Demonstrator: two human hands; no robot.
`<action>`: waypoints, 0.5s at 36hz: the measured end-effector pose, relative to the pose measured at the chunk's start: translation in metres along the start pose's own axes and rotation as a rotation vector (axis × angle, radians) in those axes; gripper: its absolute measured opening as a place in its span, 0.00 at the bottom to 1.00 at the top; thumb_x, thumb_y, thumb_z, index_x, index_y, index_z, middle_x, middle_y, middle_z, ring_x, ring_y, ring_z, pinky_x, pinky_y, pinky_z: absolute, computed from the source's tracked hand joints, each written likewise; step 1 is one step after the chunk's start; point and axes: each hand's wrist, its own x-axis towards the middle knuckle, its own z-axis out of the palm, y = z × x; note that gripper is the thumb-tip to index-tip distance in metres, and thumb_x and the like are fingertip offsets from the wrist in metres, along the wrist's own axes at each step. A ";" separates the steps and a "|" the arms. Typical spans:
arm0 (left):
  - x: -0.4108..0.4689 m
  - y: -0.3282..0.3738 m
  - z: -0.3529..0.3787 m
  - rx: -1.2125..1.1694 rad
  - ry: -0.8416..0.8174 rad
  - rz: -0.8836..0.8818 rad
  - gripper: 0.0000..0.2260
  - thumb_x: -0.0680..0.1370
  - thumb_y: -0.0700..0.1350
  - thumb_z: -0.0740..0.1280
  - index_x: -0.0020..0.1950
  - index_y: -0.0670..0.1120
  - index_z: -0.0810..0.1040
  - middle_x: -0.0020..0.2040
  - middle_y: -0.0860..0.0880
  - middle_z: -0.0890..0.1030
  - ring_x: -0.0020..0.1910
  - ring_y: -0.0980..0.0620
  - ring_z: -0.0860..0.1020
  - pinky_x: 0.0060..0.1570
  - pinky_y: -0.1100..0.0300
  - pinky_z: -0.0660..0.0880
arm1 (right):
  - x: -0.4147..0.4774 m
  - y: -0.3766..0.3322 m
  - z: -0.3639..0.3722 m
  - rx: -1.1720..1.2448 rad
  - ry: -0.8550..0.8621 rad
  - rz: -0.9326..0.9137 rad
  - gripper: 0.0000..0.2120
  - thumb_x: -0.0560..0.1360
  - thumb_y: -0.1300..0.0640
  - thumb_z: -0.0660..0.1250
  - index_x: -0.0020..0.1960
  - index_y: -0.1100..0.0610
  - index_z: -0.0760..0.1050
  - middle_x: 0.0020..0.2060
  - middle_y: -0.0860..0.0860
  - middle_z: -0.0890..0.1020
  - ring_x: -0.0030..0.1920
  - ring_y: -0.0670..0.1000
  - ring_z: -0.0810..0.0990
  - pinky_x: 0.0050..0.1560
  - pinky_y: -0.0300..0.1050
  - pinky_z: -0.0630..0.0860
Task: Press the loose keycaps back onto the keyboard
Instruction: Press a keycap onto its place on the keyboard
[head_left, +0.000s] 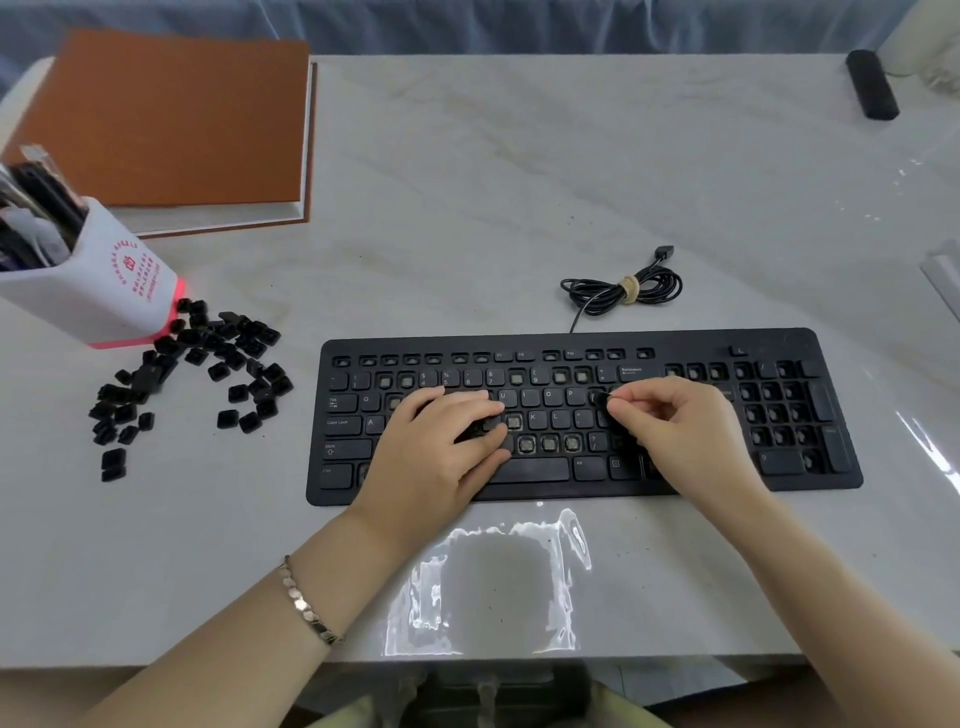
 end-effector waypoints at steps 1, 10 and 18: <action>0.000 0.000 0.000 0.002 0.004 -0.005 0.09 0.77 0.48 0.66 0.46 0.46 0.84 0.53 0.50 0.82 0.57 0.52 0.78 0.61 0.52 0.68 | 0.000 0.000 0.000 0.000 -0.001 0.000 0.08 0.72 0.60 0.70 0.37 0.48 0.78 0.32 0.45 0.77 0.34 0.42 0.73 0.39 0.34 0.68; -0.001 0.009 0.001 -0.125 0.032 -0.143 0.09 0.75 0.48 0.66 0.49 0.49 0.85 0.54 0.51 0.82 0.58 0.54 0.77 0.63 0.50 0.65 | 0.002 0.000 0.000 -0.017 -0.014 -0.002 0.07 0.71 0.60 0.71 0.38 0.49 0.79 0.33 0.45 0.78 0.34 0.42 0.73 0.39 0.32 0.68; -0.004 0.003 0.000 -0.012 -0.017 0.009 0.09 0.78 0.47 0.64 0.50 0.48 0.84 0.58 0.45 0.80 0.60 0.47 0.77 0.62 0.46 0.67 | 0.000 -0.001 0.000 -0.026 -0.039 -0.023 0.10 0.71 0.60 0.71 0.36 0.47 0.78 0.34 0.45 0.78 0.35 0.42 0.74 0.40 0.33 0.68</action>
